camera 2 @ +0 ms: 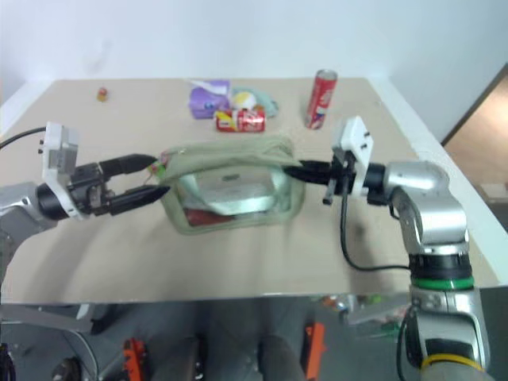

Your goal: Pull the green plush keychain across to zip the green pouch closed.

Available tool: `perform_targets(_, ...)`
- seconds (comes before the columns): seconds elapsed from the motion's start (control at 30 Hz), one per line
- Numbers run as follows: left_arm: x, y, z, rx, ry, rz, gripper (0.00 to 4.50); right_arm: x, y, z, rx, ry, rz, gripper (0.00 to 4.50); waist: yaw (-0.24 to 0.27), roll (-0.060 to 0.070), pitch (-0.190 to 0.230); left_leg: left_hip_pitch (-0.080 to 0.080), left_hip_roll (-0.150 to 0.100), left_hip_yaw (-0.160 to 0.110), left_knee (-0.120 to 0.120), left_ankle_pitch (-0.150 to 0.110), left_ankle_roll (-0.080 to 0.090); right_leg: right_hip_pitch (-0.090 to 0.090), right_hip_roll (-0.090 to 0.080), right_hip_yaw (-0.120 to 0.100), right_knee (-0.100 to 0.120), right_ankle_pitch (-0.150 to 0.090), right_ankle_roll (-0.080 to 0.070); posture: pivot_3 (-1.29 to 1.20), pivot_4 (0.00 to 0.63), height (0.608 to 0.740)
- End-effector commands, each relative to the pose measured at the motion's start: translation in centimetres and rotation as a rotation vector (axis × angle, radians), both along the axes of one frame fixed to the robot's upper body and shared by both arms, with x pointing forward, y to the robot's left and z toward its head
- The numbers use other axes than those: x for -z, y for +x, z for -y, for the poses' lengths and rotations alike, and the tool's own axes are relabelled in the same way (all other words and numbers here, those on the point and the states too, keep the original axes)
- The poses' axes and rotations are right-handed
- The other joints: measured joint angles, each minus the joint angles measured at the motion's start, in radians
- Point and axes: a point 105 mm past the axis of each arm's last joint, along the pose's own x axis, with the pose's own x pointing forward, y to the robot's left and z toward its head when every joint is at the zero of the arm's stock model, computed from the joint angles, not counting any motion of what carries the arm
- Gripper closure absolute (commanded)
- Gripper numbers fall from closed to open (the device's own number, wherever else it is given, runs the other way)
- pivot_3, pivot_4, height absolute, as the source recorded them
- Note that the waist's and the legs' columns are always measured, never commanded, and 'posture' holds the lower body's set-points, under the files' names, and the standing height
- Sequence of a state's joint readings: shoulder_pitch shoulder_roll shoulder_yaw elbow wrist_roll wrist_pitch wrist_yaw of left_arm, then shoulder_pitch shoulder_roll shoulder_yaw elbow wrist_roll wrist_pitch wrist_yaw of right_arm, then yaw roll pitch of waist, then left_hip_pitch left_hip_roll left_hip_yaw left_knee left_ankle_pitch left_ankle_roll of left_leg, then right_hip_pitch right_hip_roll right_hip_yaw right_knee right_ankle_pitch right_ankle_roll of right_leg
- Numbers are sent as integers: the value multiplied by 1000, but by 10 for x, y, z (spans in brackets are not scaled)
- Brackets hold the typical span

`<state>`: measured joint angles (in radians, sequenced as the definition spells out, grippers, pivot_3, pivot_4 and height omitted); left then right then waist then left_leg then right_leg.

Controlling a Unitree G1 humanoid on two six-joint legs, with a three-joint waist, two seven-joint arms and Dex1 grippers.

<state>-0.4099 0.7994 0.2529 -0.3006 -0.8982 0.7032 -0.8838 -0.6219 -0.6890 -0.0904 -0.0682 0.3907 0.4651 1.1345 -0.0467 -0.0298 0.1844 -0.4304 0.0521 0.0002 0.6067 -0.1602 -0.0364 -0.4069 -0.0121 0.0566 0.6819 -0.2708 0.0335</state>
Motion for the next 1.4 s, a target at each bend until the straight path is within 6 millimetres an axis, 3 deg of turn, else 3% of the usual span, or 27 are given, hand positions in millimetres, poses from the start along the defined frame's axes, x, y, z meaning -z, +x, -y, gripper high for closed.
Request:
perform_targets(0.03, -8, 2, 0, 11, 11, 50, 0, -18, -10, 1, 23, 14, 82, 4466, 0, 0, 0, 0, 0, 0, 0, 0, 0, 0, 0, 0, 0, 0, 1, 0, 150, 740)
perform_targets(0.4, -4, 12, -3, -30, 6, 62, 0, -5, -23, 4, 85, 28, -4, 4466, 1, 0, 0, 0, 1, 0, 1, 1, 0, 0, 1, 1, 0, 0, 2, 0, 150, 740)
perform_targets(0.67, -5, 15, -4, -48, -4, 61, 0, 3, -22, 7, 106, 28, -9, 4466, 2, -1, 0, 0, 0, 0, 2, 1, 0, 1, 1, 0, 0, 0, 3, 0, 150, 740)
perform_targets(0.8, -13, 30, -28, -165, -71, 45, 0, 6, -22, 5, 105, 29, -7, 4466, 2, -1, 0, 0, 0, 0, 2, 1, 0, 1, 1, 0, 0, 0, 3, 0, 150, 740)
perform_targets(1.07, 2, 52, -67, -251, -33, 38, 0, 6, -22, 3, 100, 28, 11, 4466, 2, -1, 0, 0, 0, 0, 2, 1, 0, 1, 1, 0, 0, 0, 2, 0, 150, 740)
perform_targets(1.4, 18, 70, -50, -142, 22, 23, 0, 4, -23, 1, 100, 21, 24, 4466, 2, -1, 0, 0, 1, 0, 2, 1, 0, 1, 1, 0, 0, 1, 2, 0, 150, 740)
